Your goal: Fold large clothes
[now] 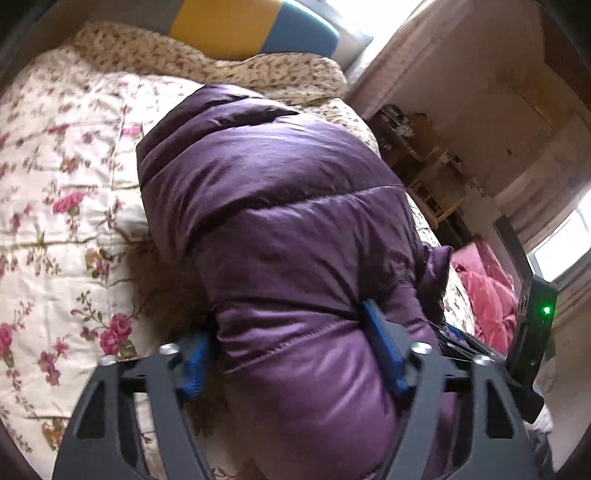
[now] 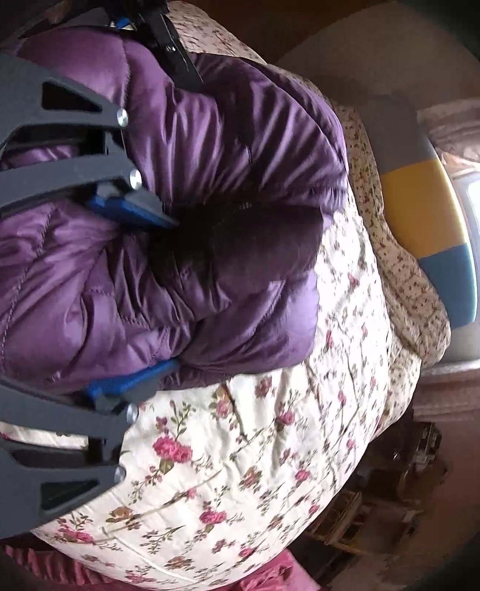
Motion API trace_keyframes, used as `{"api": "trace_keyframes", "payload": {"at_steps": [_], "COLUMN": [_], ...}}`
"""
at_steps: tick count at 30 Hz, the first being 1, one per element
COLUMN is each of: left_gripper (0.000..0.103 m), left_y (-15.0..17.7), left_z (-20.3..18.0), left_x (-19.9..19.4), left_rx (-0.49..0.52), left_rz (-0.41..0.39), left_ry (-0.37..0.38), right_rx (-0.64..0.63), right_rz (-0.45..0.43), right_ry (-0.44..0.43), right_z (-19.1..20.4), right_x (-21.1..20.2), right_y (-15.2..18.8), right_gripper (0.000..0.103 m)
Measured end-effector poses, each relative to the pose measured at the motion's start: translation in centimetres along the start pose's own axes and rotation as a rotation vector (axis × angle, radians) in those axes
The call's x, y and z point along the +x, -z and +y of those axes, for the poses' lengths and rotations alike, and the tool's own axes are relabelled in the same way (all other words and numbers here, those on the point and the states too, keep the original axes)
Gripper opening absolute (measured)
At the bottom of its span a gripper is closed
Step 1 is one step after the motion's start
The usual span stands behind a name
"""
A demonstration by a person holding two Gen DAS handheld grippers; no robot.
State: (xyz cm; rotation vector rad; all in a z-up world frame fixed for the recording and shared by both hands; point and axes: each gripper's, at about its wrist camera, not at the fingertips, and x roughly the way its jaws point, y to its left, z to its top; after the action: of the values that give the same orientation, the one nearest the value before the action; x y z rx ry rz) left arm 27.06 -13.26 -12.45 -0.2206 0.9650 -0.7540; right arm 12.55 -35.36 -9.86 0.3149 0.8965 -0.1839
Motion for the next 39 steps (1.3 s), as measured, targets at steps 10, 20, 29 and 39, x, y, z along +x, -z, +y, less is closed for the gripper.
{"api": "trace_keyframes", "payload": {"at_steps": [10, 20, 29, 39], "left_gripper": [0.038, 0.038, 0.037, 0.038], "left_y": [0.1, 2.8, 5.2, 8.2], "left_z": [-0.8, 2.6, 9.5, 16.1], "left_x": [-3.2, -11.1, -20.4, -25.7], "left_rx": [0.026, -0.018, -0.09, -0.213], "left_rz": [-0.043, -0.142, -0.244, -0.283], "left_ry": [0.048, -0.023, -0.135, -0.216], "right_rx": [-0.079, -0.182, -0.344, -0.448], "right_rz": [-0.039, -0.05, -0.043, -0.045], "right_ry": [-0.041, -0.142, -0.233, -0.259], "right_z": [2.3, 9.7, 20.5, 29.2], "right_x": [-2.2, -3.9, -4.0, -2.6], "right_y": [1.0, 2.9, 5.2, 7.7], "right_gripper": [0.021, 0.019, 0.019, 0.021]}}
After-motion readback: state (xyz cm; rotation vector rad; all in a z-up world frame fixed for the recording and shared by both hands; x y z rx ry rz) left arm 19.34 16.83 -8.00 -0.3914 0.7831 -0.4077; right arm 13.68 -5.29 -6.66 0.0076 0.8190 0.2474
